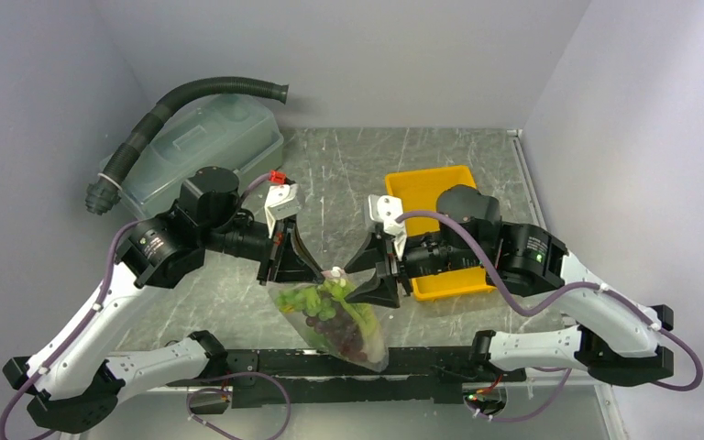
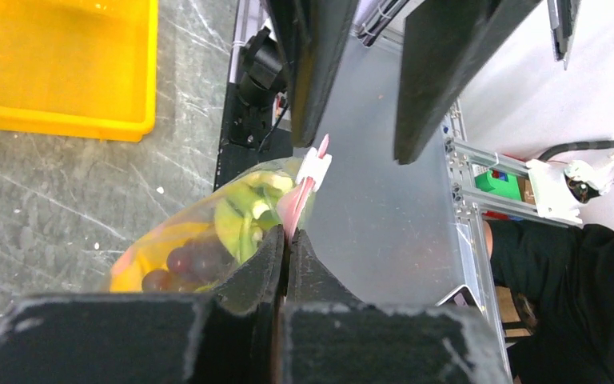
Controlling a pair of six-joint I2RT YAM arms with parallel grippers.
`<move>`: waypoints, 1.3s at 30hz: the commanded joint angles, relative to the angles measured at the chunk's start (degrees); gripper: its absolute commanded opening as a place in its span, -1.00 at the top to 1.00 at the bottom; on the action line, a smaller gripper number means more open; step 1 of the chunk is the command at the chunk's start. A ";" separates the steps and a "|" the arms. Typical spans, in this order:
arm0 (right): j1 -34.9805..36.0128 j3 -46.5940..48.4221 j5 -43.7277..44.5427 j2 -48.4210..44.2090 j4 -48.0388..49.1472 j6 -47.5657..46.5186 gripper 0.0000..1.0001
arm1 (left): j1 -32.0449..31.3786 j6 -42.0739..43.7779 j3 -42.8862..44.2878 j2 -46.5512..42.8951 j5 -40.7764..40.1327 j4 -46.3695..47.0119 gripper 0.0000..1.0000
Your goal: Place the food in the zip-top bag and seal the zipper
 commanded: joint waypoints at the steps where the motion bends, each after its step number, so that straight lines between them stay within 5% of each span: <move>1: 0.01 -0.91 2.61 -0.49 5.19 3.25 -0.07 | 0.08 -1.43 1.07 -1.16 -0.03 5.19 1.00; 11: -0.04 -3.53 9.53 1.02 6.16 4.77 -0.04 | 0.13 -0.97 1.68 -1.30 -0.02 3.94 1.00; 19: -1.27 -7.80 6.02 0.51 9.56 3.14 0.02 | 0.09 -1.58 1.84 -2.02 -0.01 4.13 1.00; 24: -1.87 -9.24 1.78 -0.24 11.61 2.92 0.39 | 0.09 -2.00 1.82 -2.27 -0.13 4.27 1.00; 29: -2.23 -10.40 0.11 -0.75 13.19 2.68 1.00 | 0.08 -2.33 1.64 -2.29 -0.15 4.66 1.00; 32: -2.23 -10.47 -0.49 -0.93 13.34 2.66 1.00 | 0.12 -2.27 1.83 -2.12 -0.57 4.14 1.00; 33: -2.23 -10.37 -0.82 -1.01 13.34 2.66 1.00 | 0.12 -2.23 1.92 -1.99 -0.90 3.83 0.95; 36: -2.23 -9.42 -1.71 -0.86 12.52 2.65 1.00 | 0.10 -2.17 3.07 -1.52 -1.44 3.04 0.25; 39: -2.23 -8.17 -3.02 -0.54 11.41 0.82 1.00 | 0.11 -2.14 3.70 -1.52 -2.68 3.26 -0.18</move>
